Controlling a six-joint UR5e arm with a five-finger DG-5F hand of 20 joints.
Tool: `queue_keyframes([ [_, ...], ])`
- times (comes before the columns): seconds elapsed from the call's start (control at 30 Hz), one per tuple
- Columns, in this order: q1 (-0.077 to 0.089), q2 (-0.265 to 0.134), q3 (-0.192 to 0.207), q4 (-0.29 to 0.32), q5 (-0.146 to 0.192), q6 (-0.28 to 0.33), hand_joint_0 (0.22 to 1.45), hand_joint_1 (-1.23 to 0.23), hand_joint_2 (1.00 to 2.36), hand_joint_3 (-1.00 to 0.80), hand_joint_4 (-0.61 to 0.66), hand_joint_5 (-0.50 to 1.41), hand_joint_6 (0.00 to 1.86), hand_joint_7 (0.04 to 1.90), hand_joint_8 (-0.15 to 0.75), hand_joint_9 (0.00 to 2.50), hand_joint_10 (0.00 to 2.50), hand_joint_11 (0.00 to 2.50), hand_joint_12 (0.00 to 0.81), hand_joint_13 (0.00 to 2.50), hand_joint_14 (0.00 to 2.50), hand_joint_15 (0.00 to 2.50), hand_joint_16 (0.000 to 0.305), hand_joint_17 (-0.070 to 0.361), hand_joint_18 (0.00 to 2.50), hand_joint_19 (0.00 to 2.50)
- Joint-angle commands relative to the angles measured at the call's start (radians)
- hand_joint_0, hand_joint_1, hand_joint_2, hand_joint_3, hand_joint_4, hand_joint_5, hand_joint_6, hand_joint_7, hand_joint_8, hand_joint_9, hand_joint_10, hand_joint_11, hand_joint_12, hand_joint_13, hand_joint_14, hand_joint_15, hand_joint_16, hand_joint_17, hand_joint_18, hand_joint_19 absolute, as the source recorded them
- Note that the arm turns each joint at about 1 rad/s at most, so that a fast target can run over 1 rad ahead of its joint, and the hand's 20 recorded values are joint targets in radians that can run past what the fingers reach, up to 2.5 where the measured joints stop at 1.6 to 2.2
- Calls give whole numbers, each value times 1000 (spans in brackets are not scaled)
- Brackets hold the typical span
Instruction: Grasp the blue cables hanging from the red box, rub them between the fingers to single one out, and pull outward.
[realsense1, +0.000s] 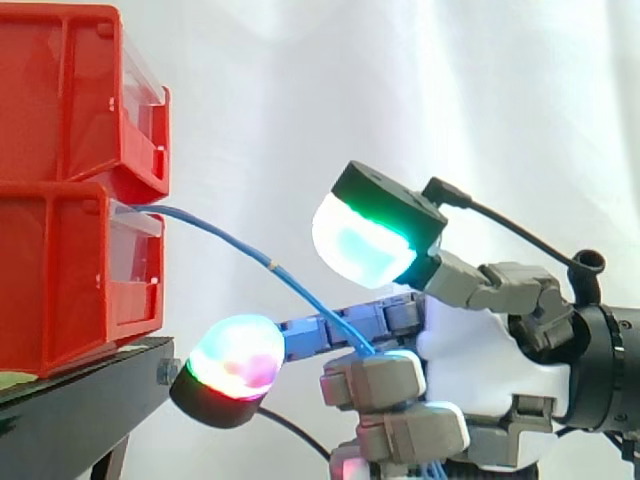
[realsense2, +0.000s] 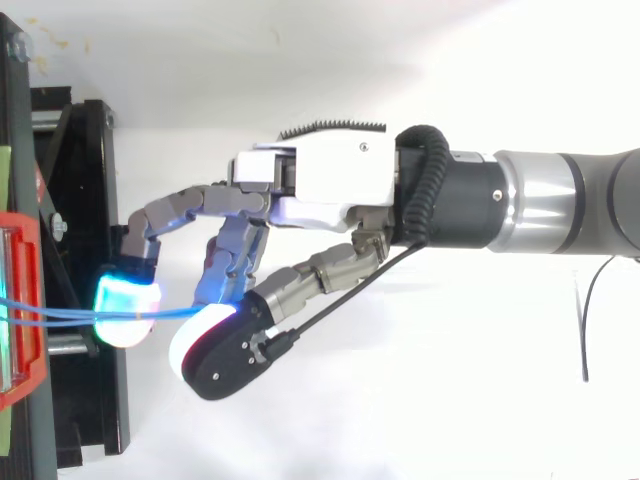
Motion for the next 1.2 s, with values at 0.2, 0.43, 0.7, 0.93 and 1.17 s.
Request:
queue_keyframes([
  [0.2,-17,23,1,-44,30,-1,594,-651,1002,-471,326,-121,502,1086,255,1212,9,1418,344,1346,16,1239,49,111,821,827],
  [0.43,-17,24,21,-57,33,-2,606,-657,1004,-448,287,-113,501,1179,260,1213,8,1408,341,1339,16,1242,49,110,821,837],
  [0.7,-20,24,67,-168,28,-5,613,-700,1004,-445,271,-112,501,1206,254,1195,7,1408,340,1318,16,1231,49,110,816,837],
  [0.93,-19,27,72,-200,27,-5,616,-728,1003,-446,258,-111,501,1232,255,1183,8,1404,348,1303,17,1221,49,111,816,836],
  [1.17,-20,29,72,-200,25,-5,616,-734,1003,-449,252,-107,511,1261,256,1184,8,1402,345,1305,17,1212,49,111,815,837],
])
